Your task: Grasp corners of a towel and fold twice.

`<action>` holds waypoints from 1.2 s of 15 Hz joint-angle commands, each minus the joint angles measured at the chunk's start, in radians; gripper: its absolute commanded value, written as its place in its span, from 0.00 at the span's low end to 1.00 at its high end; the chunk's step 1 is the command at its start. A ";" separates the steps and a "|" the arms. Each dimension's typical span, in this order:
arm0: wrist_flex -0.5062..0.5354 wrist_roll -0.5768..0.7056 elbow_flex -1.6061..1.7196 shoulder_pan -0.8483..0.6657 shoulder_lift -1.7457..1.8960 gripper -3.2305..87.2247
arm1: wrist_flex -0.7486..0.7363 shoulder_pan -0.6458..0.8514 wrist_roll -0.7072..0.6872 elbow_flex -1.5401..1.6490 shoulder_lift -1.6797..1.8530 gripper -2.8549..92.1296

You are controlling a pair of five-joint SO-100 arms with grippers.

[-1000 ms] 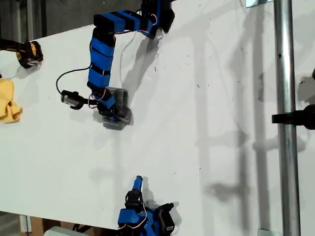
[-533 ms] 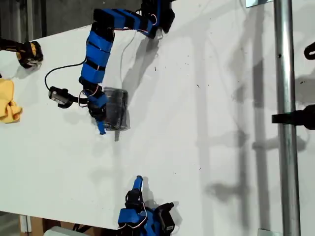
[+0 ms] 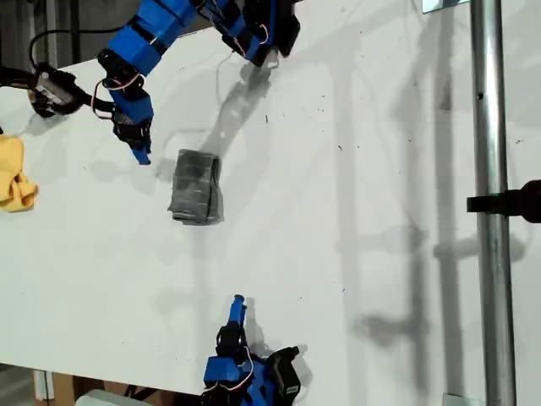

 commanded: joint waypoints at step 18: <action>0.126 0.218 0.071 0.103 0.005 0.07 | 0.302 -0.676 0.601 1.266 1.356 0.20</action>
